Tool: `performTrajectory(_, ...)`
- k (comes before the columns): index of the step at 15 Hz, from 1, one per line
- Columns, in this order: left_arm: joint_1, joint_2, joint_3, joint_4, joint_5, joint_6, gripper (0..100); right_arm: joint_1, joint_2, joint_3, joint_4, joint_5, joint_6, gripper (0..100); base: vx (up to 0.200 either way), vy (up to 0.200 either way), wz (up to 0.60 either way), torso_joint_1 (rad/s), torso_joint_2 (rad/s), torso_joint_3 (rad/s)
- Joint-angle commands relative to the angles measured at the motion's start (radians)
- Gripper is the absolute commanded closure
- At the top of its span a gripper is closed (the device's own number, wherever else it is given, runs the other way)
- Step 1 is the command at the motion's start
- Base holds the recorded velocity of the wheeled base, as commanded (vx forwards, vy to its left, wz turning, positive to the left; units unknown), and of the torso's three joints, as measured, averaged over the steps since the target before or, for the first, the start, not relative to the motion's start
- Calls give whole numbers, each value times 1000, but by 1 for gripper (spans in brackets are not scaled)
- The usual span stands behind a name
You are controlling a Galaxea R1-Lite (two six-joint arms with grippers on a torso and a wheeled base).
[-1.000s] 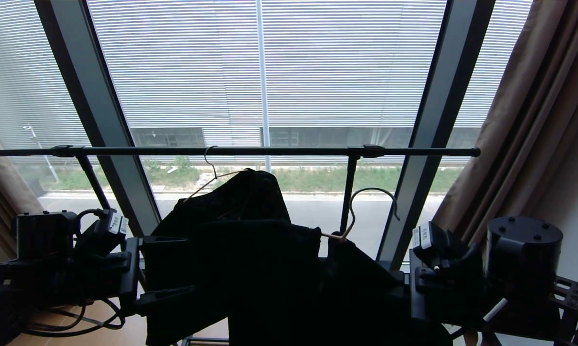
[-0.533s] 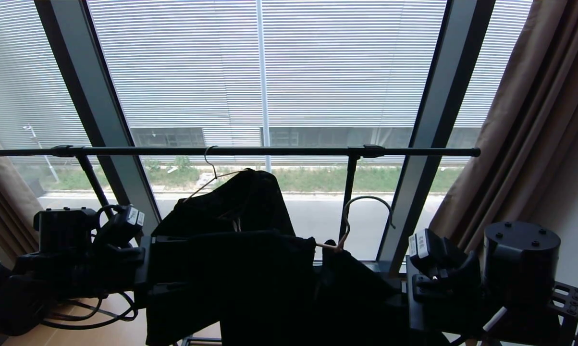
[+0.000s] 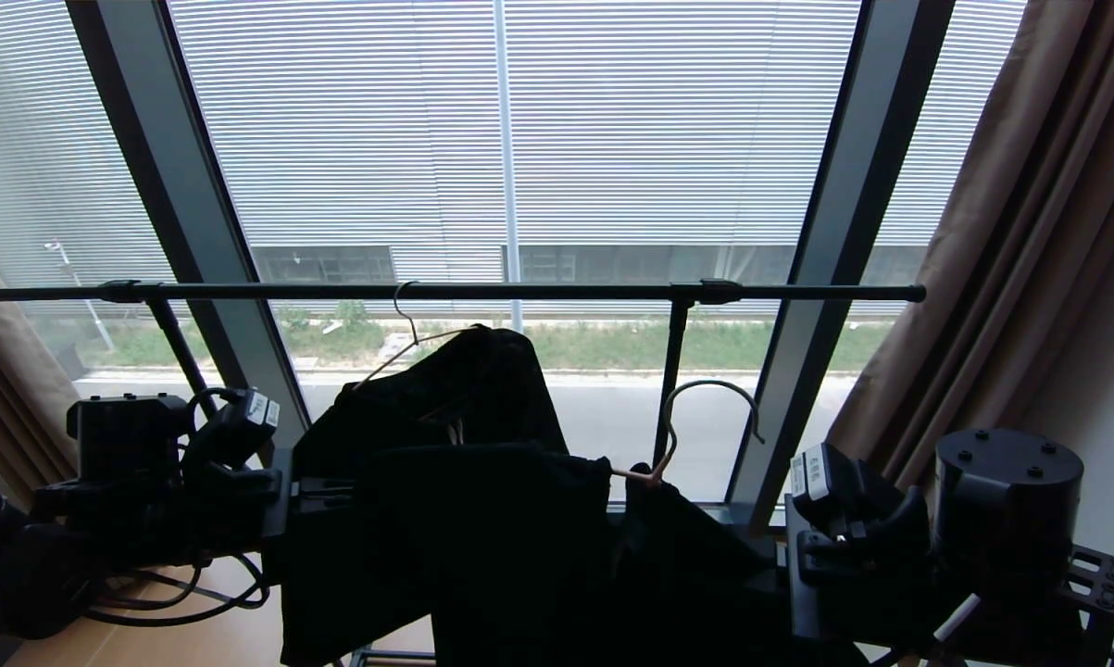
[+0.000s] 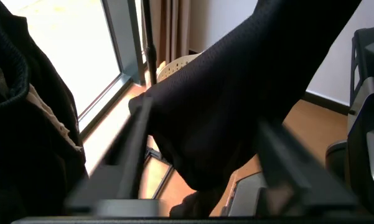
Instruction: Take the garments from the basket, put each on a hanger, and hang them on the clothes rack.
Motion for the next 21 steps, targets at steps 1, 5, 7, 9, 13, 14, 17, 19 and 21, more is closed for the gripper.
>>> performTrajectory(1,14,0,11,-20,0,0,100,-4,0,-1,-1,1,0,100,0,0,0,0,0,0)
performTrajectory(5,61,3,6,-35,-6,-1,100,-42,6,0,-31,2,1,100,0,0,0,0,0,0)
performTrajectory(7,69,1,3,-35,-6,0,100,-68,10,4,-57,4,3,100,0,0,0,0,0,0)
performTrajectory(9,71,1,2,-35,-6,0,100,-85,4,2,-59,11,3,100,0,0,0,0,0,0)
performTrajectory(13,84,3,0,-35,-8,-1,100,-125,1,2,-79,43,3,100,0,0,0,0,0,0)
performTrajectory(14,84,3,0,-35,-8,-1,100,-134,1,2,-82,50,3,100,0,0,0,0,0,0)
performTrajectory(17,84,12,-1,-35,-8,-1,100,-166,0,2,-87,79,1,100,0,0,0,0,0,0)
performTrajectory(19,84,14,-1,-35,-8,-1,100,-185,-2,0,-88,86,1,100,0,0,0,0,0,0)
performTrajectory(21,84,14,-1,-35,-8,-1,100,-209,-11,0,-88,120,0,100,0,0,0,0,0,0)
